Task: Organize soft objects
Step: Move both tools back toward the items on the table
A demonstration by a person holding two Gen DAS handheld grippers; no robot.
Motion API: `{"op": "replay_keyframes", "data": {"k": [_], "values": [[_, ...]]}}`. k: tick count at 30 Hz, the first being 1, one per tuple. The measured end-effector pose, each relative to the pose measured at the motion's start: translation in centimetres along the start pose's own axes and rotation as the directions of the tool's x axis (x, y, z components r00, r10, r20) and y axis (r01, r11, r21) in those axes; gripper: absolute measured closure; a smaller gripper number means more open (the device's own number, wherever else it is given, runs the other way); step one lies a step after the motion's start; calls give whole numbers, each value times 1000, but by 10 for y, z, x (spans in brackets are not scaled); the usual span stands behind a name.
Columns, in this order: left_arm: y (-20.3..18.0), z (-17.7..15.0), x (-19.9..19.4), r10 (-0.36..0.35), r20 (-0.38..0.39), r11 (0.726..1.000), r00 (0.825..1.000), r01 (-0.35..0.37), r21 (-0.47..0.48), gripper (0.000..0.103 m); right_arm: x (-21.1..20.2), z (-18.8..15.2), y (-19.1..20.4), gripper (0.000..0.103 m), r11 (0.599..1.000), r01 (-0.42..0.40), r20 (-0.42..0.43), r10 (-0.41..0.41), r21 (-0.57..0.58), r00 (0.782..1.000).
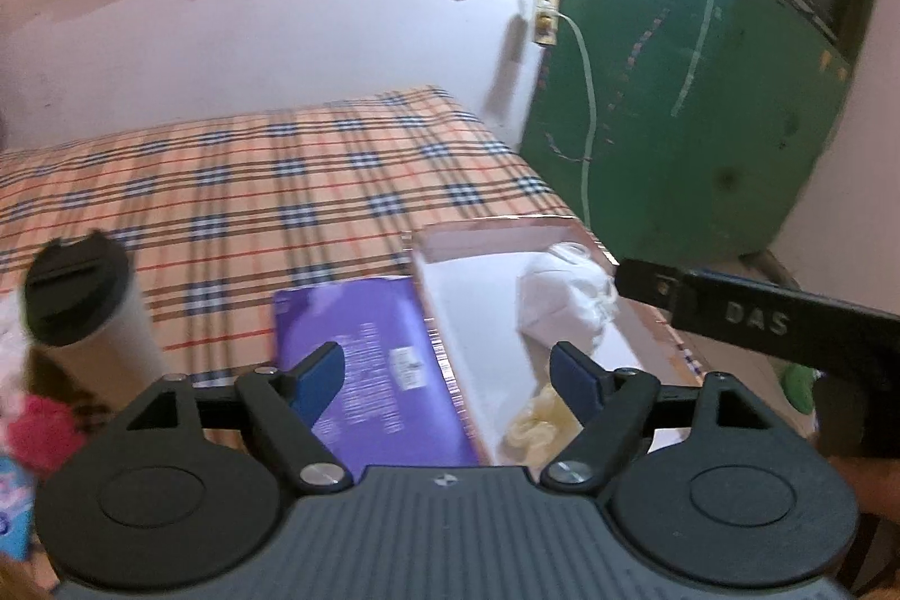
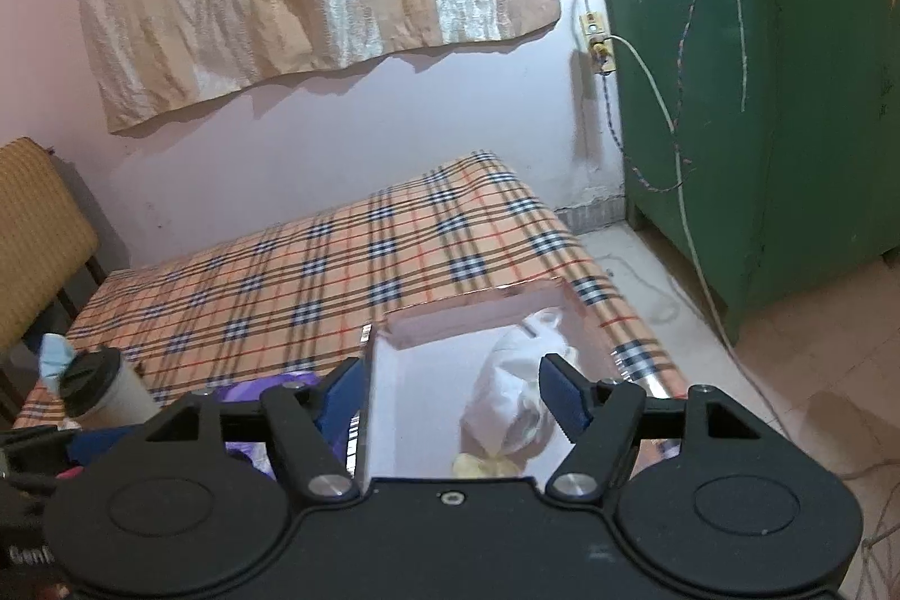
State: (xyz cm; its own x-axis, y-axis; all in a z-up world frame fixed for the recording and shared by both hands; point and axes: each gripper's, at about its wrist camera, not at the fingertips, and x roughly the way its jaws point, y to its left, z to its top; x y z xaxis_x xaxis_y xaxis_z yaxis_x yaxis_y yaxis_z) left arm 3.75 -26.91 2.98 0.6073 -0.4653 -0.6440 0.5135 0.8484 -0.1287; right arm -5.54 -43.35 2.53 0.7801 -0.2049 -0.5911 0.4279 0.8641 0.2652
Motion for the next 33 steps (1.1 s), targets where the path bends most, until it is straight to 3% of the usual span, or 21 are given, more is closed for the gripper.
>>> {"op": "replay_keyframes", "data": {"k": [11,33], "values": [[40,-9,-28,104,5,993,995,-103,-50,18,-9,-12,51,21,994,-69,-34,67,-79,997],[113,-44,-73,209,5,960,978,-205,-190,18,-8,-45,146,20,958,-208,-121,186,-198,975]]}}
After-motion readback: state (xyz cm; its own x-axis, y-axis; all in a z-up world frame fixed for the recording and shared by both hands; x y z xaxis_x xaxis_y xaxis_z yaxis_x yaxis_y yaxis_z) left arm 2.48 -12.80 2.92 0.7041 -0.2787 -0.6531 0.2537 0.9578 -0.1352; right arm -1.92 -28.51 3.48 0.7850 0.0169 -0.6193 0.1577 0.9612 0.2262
